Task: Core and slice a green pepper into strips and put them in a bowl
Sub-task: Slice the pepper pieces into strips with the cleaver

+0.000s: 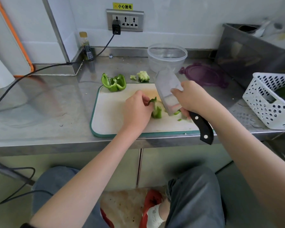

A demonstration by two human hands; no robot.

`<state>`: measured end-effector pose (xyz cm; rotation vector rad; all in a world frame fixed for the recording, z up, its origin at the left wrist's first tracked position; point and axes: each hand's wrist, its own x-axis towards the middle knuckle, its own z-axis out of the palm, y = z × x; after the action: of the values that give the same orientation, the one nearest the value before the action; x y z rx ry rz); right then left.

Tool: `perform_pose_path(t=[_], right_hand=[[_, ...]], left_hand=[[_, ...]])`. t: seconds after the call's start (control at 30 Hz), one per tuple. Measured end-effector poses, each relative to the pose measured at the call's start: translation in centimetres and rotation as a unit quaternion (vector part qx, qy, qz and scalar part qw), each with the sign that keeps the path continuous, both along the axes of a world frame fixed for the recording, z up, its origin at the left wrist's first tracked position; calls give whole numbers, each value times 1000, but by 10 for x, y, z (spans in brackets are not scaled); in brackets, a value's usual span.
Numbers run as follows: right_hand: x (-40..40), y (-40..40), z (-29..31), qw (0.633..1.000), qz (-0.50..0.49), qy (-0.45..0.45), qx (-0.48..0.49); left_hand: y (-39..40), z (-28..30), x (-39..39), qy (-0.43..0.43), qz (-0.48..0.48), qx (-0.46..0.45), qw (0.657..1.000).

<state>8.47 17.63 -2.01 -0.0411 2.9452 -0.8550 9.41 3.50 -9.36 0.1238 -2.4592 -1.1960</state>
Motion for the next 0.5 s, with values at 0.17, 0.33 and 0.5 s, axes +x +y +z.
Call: perform_pose_path(t=[0.17, 0.33, 0.5], right_hand=[[6, -11, 1, 999, 19, -34, -28], [3, -17, -1, 997, 6, -67, -31], [10, -17, -2, 1000, 25, -19, -3]], left_hand=[[-2, 4, 11, -20, -9, -4, 1000], [-6, 0, 20, -31, -46, 39, 998], [-5, -3, 21, -30, -55, 44, 997]])
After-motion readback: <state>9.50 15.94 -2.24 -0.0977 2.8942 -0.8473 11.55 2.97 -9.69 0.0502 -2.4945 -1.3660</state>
